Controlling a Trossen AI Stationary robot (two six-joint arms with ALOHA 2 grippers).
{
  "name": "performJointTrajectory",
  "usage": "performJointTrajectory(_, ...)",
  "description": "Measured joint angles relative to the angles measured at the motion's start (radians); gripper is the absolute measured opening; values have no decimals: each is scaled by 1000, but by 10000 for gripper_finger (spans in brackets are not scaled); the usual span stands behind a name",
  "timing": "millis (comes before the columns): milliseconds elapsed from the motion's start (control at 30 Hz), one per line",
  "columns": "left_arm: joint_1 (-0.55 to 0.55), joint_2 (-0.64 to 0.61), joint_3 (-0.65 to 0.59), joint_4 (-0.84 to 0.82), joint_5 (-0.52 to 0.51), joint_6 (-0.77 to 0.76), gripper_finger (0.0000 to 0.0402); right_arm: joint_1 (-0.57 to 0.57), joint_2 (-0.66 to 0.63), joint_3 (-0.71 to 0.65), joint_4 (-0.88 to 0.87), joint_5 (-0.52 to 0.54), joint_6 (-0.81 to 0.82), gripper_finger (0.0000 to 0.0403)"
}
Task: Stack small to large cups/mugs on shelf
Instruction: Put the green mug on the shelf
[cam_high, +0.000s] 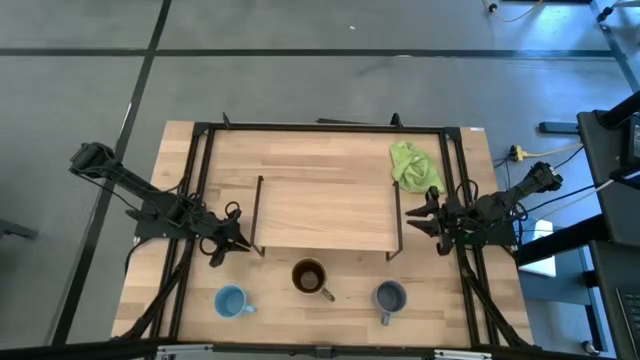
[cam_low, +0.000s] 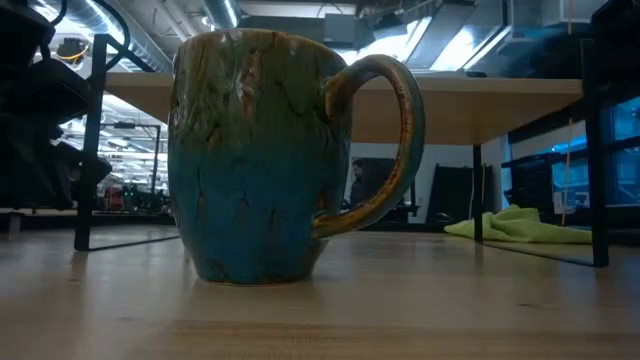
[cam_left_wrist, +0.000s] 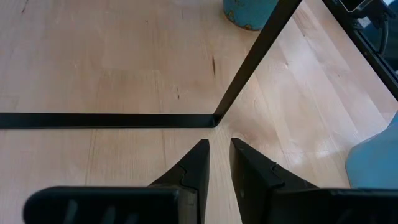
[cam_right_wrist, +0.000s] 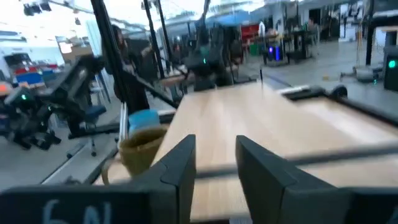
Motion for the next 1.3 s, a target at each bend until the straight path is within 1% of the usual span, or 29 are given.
performJointTrajectory(133, 0, 0, 0, 0, 0, 0, 59, 0, 1, 95, -34, -2, -92, 116)
performJointTrajectory(267, 0, 0, 0, -2, -12, 4, 59, 0, 25, 226, -33, -6, -102, 116)
performJointTrajectory(333, 0, 0, 0, 3, -57, 64, 59, 0, 69, 292, -31, -5, -125, 116)
performJointTrajectory(400, 0, 0, 0, 9, -96, 150, 59, 0, 123, 355, -37, -1, -196, 116)
performJointTrajectory(500, 0, 0, 0, 12, -115, 258, 59, 0, 179, 439, -36, -1, -283, 116)
performJointTrajectory(633, 0, 0, 0, 12, -116, 364, 59, 0, 219, 520, -33, -12, -256, 116)
performJointTrajectory(733, 0, 0, 0, 12, -116, 420, 59, 0, 228, 555, -31, -13, -258, 116)
performJointTrajectory(833, 0, 0, 0, 12, -116, 427, 59, 0, 231, 585, -24, -5, -262, 116)
performJointTrajectory(933, 0, 0, 0, 12, -116, 416, 59, -1, 227, 655, -24, -2, -255, 116)
performJointTrajectory(967, 0, 0, 0, 12, -116, 415, 59, -1, 225, 684, -37, -8, -255, 116)
performJointTrajectory(1033, 0, 0, 0, 12, -116, 415, 59, -1, 219, 729, -125, -21, -248, 116)
performJointTrajectory(1133, 0, 0, 0, 12, -116, 415, 59, -1, 224, 770, -261, -26, -123, 116)
performJointTrajectory(1200, 0, 0, 0, 12, -115, 415, 59, -1, 222, 778, -288, -28, -46, 116)
performJointTrajectory(1300, 0, 0, 0, 12, -115, 414, 59, -1, 223, 767, -304, -51, -21, 116)
